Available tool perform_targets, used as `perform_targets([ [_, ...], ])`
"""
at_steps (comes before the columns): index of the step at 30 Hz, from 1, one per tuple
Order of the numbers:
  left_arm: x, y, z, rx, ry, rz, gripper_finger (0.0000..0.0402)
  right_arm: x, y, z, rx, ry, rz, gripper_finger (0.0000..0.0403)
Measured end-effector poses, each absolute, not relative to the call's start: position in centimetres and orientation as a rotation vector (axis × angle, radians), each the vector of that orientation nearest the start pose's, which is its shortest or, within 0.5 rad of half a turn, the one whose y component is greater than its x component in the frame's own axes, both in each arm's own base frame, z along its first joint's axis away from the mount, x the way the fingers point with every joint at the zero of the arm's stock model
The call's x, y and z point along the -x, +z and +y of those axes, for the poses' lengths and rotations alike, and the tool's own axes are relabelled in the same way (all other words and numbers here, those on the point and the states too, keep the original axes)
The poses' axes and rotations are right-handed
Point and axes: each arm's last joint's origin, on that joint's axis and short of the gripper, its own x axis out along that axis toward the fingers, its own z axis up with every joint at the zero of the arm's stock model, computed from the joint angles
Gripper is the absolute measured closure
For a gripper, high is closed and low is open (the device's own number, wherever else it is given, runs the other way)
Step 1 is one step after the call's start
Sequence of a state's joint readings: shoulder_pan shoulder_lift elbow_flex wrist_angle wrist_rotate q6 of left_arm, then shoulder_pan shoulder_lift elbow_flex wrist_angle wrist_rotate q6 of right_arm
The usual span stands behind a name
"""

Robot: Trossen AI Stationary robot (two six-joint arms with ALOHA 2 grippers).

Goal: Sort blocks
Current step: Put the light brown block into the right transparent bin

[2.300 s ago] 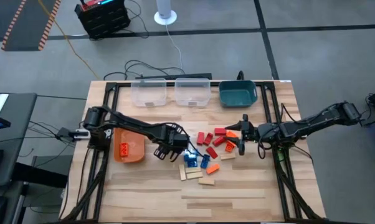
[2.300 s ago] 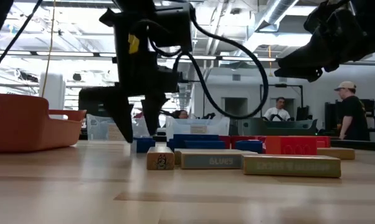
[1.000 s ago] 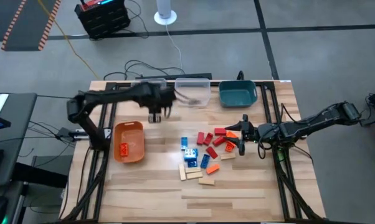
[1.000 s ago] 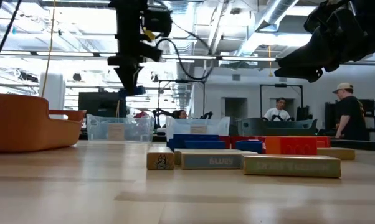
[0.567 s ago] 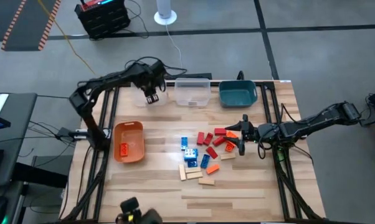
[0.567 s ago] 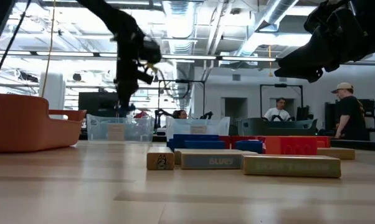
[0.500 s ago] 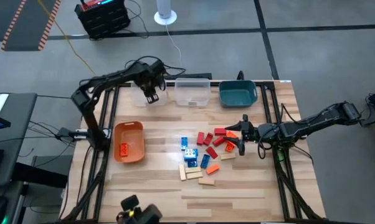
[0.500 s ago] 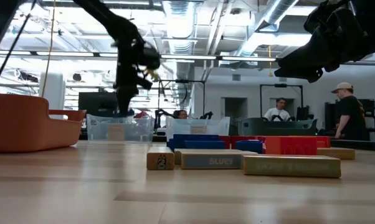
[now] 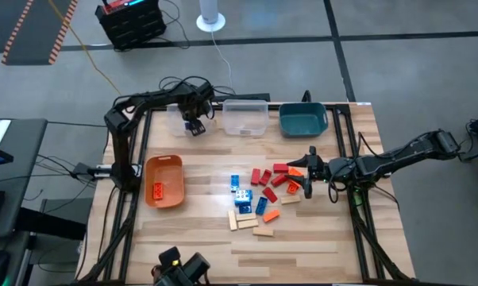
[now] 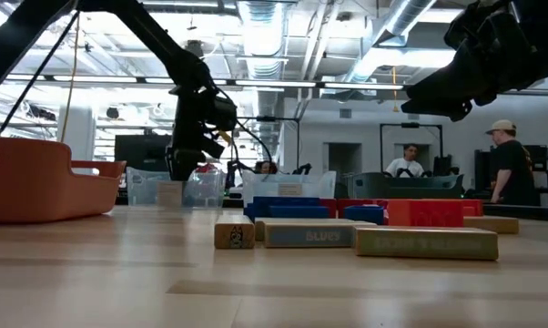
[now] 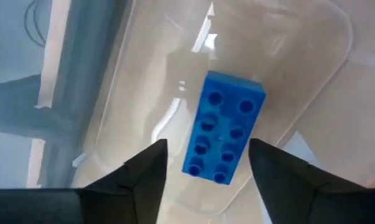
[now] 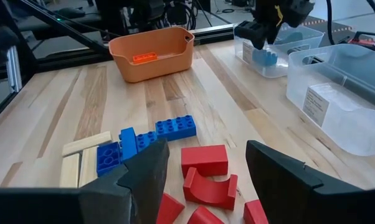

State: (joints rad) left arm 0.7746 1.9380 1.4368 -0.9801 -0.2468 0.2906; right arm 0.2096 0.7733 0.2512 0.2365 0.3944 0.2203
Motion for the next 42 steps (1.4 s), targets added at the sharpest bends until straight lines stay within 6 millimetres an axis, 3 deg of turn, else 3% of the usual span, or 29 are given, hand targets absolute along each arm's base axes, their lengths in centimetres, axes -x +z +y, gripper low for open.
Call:
perform_targets([
  [8,-25.1,24.7,24.1,0.085,0.635,1.42,0.0164,-16.3,19.1,2.3,-0.134,-0.213,0.252,0.0153],
  [12,-26.7,26.7,20.8,0.057,0.6,1.335,0.0164,-16.3,19.1,2.3,-0.133,-0.212,0.252,0.0153],
  [15,-28.9,27.3,16.8,-0.009,0.506,1.306,0.0168,-16.3,19.1,2.3,-0.132,-0.213,0.256,0.0153],
  [21,-32.8,27.3,7.6,-0.275,0.21,1.264,0.0178,-16.3,19.0,2.3,-0.142,-0.215,0.258,0.0153],
  [26,-34.2,27.6,2.0,-0.485,0.026,1.177,0.0178,-16.2,19.0,2.3,-0.164,-0.219,0.26,0.0153],
  [30,-34.5,27.8,-0.3,-0.567,-0.031,1.133,0.0178,-16.1,18.5,2.1,-0.205,-0.243,0.304,0.0153],
  [35,-34.8,27.7,-1.5,-0.461,-0.06,1.091,0.0178,-15.8,17.6,1.7,-0.23,-0.286,0.393,0.0153],
  [38,-35.6,26.6,-3.7,-0.423,-0.127,1.081,0.0183,-15.7,17.6,1.5,-0.23,-0.3,0.398,0.0153],
  [42,-36.0,24.0,-7.9,-0.533,-0.262,1.131,0.0196,-15.7,17.5,1.3,-0.229,-0.316,0.409,0.0153],
])
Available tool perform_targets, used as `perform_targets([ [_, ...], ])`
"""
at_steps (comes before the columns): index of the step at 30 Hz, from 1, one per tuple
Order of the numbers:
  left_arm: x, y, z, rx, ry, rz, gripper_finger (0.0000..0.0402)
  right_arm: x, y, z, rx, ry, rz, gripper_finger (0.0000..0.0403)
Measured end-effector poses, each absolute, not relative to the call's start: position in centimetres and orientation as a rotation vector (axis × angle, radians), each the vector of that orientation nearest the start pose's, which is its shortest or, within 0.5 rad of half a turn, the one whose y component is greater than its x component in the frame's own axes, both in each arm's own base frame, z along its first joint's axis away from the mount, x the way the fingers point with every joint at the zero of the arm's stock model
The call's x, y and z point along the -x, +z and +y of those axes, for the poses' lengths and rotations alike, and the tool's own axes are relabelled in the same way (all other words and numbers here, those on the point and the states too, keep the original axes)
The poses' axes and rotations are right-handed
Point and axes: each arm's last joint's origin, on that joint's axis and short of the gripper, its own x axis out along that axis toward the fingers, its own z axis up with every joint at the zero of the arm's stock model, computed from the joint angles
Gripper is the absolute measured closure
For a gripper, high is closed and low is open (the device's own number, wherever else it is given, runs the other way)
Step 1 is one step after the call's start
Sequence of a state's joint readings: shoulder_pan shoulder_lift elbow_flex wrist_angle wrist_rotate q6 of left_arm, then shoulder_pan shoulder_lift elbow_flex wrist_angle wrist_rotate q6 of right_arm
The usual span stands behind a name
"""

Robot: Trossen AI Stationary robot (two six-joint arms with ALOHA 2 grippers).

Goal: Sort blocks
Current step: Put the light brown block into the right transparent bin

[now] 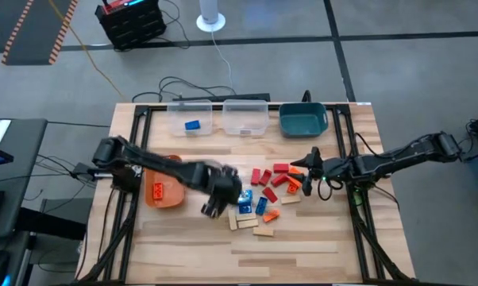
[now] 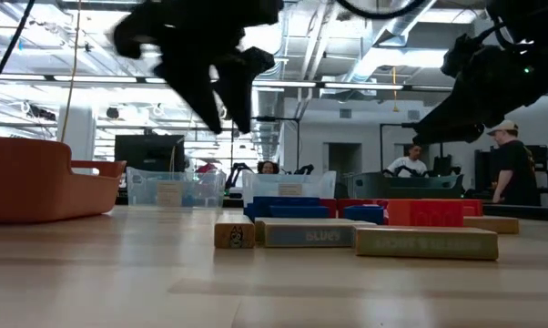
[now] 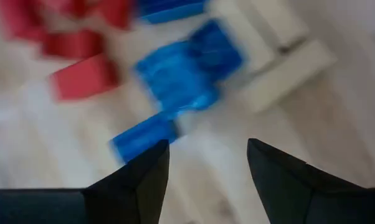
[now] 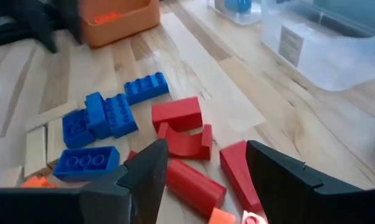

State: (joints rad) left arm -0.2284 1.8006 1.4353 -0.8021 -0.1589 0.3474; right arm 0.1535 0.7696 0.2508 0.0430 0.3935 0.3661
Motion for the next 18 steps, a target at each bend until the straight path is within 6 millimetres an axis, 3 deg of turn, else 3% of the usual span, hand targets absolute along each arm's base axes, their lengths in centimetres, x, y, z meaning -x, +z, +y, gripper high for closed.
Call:
perform_targets([
  [8,-36.5,20.2,-12.6,-0.631,-0.378,1.186,0.0221,-15.7,17.5,1.3,-0.235,-0.314,0.402,0.0153],
  [18,-39.3,18.5,-15.0,-0.695,-0.514,1.196,0.0224,-15.8,17.6,1.3,-0.238,-0.313,0.393,0.0153],
])
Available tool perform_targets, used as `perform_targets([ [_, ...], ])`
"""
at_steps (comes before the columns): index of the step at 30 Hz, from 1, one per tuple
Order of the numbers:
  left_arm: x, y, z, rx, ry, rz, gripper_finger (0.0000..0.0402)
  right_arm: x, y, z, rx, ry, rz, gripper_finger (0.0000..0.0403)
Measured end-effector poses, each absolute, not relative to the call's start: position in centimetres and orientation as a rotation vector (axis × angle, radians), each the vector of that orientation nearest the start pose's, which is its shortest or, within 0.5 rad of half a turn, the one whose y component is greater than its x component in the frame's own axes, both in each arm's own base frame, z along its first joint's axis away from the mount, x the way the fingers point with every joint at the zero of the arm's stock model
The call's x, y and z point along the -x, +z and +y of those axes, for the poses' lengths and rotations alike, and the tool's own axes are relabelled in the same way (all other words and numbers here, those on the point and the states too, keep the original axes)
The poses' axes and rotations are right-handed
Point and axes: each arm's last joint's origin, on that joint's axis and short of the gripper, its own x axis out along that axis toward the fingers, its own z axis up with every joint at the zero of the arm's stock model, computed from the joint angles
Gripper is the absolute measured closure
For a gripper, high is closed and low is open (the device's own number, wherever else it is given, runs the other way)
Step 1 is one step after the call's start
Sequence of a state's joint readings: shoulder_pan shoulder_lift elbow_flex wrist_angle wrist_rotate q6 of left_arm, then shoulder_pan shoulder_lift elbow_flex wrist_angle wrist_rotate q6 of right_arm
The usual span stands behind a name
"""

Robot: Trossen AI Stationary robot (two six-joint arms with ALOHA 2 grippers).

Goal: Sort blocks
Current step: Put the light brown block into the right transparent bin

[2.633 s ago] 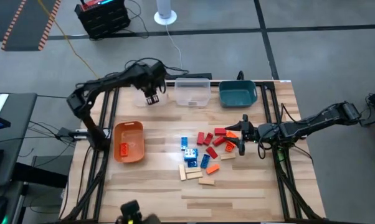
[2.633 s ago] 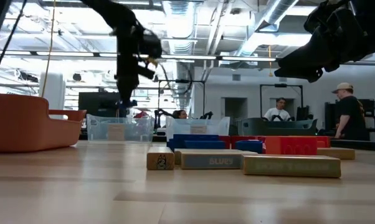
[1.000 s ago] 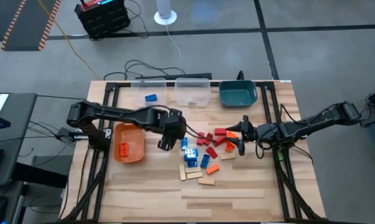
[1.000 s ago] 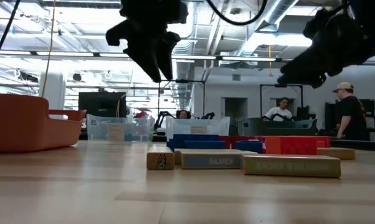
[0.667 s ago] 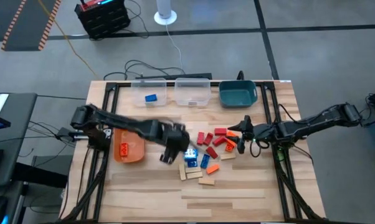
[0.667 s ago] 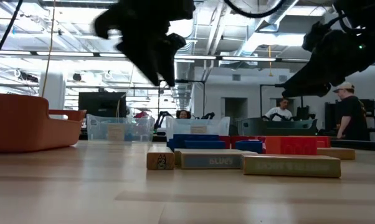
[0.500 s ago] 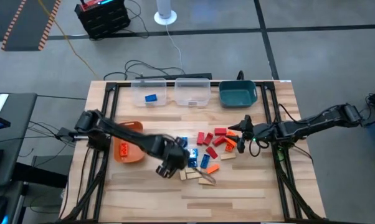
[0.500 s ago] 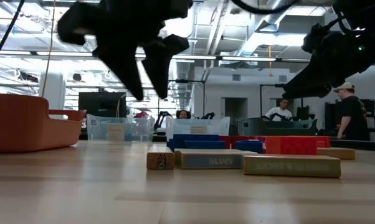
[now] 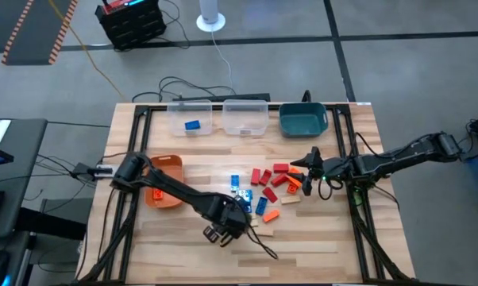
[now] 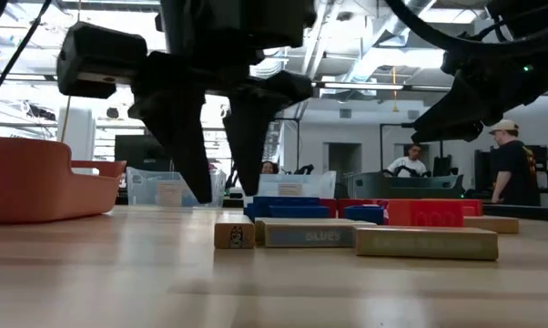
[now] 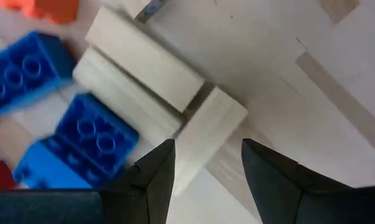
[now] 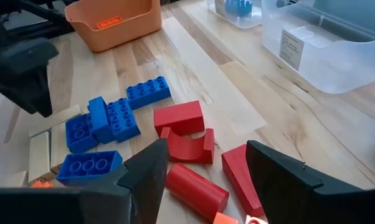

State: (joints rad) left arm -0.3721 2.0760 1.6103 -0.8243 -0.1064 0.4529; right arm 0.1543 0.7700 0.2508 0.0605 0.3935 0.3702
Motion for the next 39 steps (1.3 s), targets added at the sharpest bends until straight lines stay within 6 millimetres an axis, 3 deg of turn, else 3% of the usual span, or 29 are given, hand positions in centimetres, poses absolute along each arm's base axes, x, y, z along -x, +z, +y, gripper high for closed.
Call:
perform_targets([
  [12,-40.2,18.3,-14.3,-0.797,-0.631,1.206,0.0224,-15.8,17.6,1.3,-0.241,-0.314,0.392,0.0153],
  [25,-40.8,16.2,-13.4,-0.82,-0.685,1.255,0.0229,-15.8,17.7,1.3,-0.247,-0.313,0.384,0.0153],
  [30,-40.8,16.2,-13.4,-0.802,-0.673,1.264,0.0266,-15.8,17.7,1.3,-0.247,-0.312,0.384,0.0153],
  [36,-40.6,16.1,-13.6,-0.794,-0.646,1.29,0.0348,-15.8,17.7,1.3,-0.247,-0.312,0.384,0.0153],
  [39,-40.5,16.0,-13.6,-0.794,-0.624,1.312,0.0355,-15.8,17.7,1.3,-0.246,-0.312,0.385,0.0153],
])
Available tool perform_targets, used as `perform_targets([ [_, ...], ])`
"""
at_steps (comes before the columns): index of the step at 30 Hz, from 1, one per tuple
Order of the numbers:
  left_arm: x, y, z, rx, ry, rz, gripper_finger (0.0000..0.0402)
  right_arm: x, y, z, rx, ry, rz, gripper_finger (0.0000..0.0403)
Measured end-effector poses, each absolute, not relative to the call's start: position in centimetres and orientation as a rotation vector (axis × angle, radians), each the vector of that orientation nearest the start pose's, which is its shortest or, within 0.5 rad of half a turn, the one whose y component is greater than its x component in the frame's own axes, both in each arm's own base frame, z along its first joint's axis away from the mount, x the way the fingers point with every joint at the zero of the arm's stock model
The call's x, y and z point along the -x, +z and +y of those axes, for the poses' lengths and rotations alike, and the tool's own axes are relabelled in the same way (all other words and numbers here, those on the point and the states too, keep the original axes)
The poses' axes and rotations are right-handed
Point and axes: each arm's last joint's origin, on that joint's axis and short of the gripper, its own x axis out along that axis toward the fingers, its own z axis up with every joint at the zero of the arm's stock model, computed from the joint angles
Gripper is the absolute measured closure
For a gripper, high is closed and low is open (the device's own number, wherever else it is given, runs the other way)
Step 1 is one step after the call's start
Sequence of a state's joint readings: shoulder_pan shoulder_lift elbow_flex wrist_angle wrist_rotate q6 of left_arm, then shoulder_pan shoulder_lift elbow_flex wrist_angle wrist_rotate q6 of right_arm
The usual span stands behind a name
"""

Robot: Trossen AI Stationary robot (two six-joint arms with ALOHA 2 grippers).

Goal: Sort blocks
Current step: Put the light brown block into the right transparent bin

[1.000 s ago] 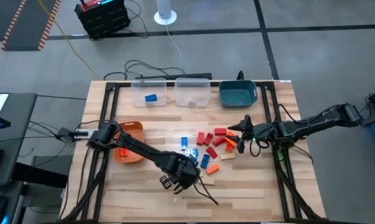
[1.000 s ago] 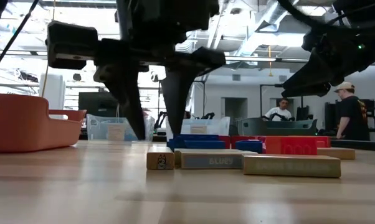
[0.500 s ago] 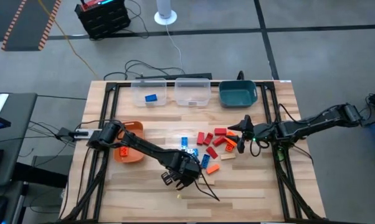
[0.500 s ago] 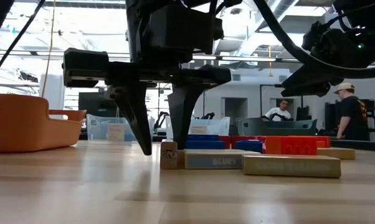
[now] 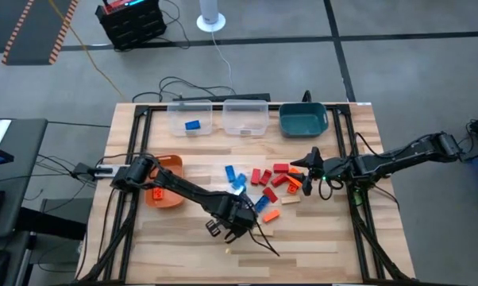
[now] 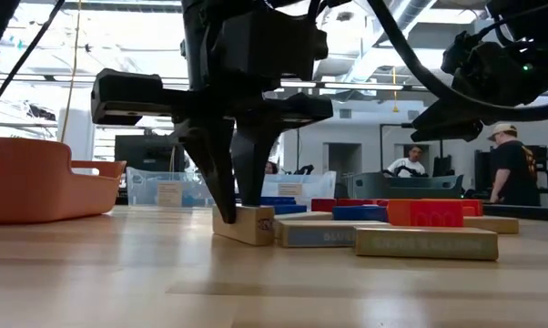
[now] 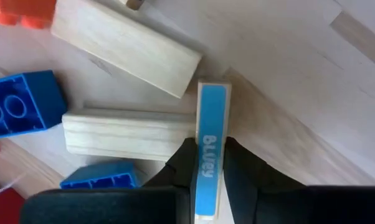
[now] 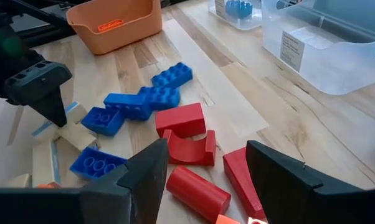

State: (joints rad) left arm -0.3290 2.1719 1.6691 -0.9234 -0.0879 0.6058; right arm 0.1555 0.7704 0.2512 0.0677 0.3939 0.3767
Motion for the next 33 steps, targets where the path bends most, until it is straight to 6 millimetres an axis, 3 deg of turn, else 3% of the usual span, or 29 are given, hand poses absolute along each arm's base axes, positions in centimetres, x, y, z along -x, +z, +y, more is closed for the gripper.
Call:
perform_targets([
  [4,-40.3,16.1,-13.3,-0.769,-0.605,1.354,0.0354,-15.8,17.7,1.3,-0.246,-0.312,0.385,0.0153],
  [9,-40.3,17.8,-12.7,-0.739,-0.549,1.386,0.033,-15.8,17.7,1.3,-0.247,-0.312,0.384,0.0153],
  [14,-40.6,22.1,-11.0,-0.674,-0.459,1.29,0.0346,-15.9,17.8,1.4,-0.251,-0.309,0.369,0.0153],
  [22,-40.9,24.7,-4.5,-0.558,-0.299,1.266,0.0342,-15.9,17.9,1.4,-0.255,-0.297,0.366,0.0153],
  [33,-41.1,24.7,6.3,-0.541,-0.183,1.282,0.0342,-15.9,17.8,1.4,-0.263,-0.296,0.366,0.0153],
])
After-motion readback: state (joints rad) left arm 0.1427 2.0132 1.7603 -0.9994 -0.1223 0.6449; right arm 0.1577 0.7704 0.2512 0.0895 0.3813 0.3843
